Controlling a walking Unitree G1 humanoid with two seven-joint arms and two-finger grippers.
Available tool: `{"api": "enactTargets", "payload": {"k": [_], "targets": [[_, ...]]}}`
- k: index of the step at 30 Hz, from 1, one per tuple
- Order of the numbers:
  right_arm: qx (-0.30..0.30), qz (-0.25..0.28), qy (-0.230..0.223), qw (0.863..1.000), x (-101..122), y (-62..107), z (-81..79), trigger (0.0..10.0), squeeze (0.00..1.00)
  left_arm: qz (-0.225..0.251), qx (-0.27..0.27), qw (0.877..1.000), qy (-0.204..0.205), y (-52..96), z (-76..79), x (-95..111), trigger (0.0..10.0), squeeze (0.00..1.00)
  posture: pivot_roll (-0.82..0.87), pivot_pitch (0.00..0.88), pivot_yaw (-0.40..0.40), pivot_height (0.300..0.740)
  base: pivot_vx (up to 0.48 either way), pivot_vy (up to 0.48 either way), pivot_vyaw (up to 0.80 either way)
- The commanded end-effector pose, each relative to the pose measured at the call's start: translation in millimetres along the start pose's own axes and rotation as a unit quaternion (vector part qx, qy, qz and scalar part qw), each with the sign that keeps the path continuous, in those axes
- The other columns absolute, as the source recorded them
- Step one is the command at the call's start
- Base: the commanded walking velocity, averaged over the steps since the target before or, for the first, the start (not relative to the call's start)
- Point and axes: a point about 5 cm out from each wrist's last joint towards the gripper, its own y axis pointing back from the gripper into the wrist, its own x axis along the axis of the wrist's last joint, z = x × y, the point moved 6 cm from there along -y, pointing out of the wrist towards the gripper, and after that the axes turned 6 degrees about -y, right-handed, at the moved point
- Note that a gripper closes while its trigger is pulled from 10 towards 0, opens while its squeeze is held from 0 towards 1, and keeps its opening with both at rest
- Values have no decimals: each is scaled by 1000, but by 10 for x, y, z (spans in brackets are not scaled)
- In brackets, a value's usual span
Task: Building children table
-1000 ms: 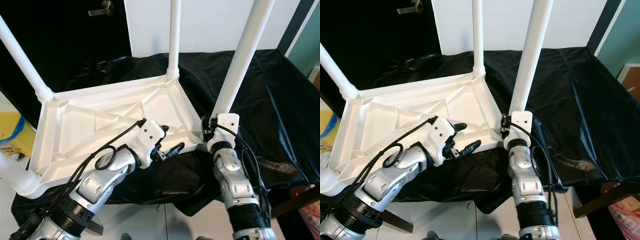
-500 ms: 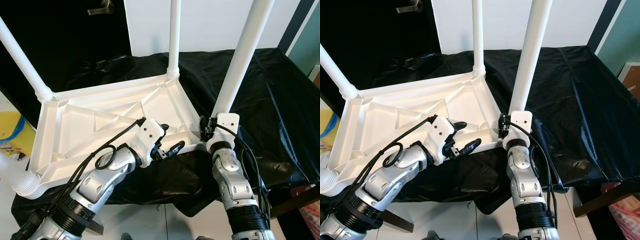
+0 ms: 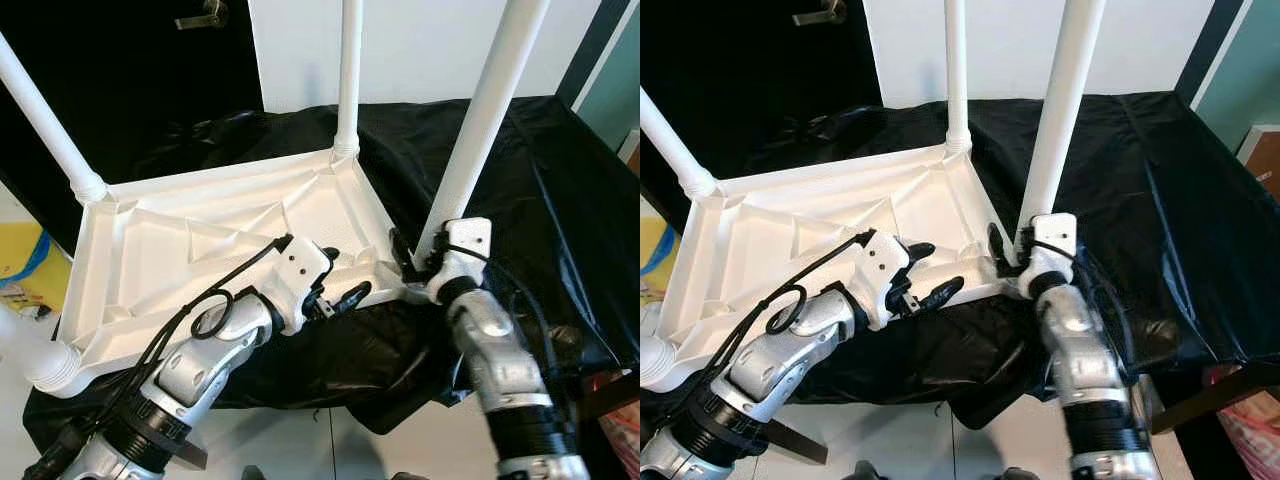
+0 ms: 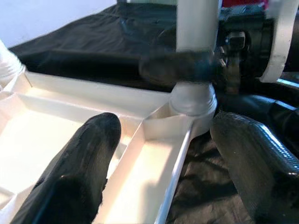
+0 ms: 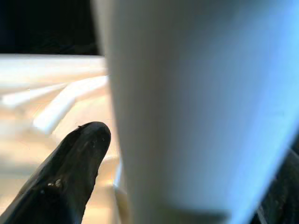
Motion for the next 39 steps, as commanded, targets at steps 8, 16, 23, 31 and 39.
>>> {"api": "enactTargets", "payload": {"k": [8,16,23,31,39], "targets": [[125,-42,20,991,-95,-52,-125,10000,0,9,-78,997,-1,4,154,40,10000,0,-30,50,8,740,0,0,0],[209,-78,50,974,-91,-209,-147,10000,0,13,-77,997,-2,-24,135,64,10000,0,-29,39,13,740,0,0,0],[231,-95,61,966,-121,-225,-85,0,0,13,-76,997,-2,-21,139,72,10000,0,-22,39,8,740,0,0,0],[230,-111,66,965,-214,-147,30,0,0,12,-73,997,3,0,153,58,10000,0,-21,47,3,740,0,0,0],[176,-98,50,978,-236,-146,106,10000,0,11,-76,997,7,-4,176,45,10000,0,-32,53,-2,740,0,0,0]]}}
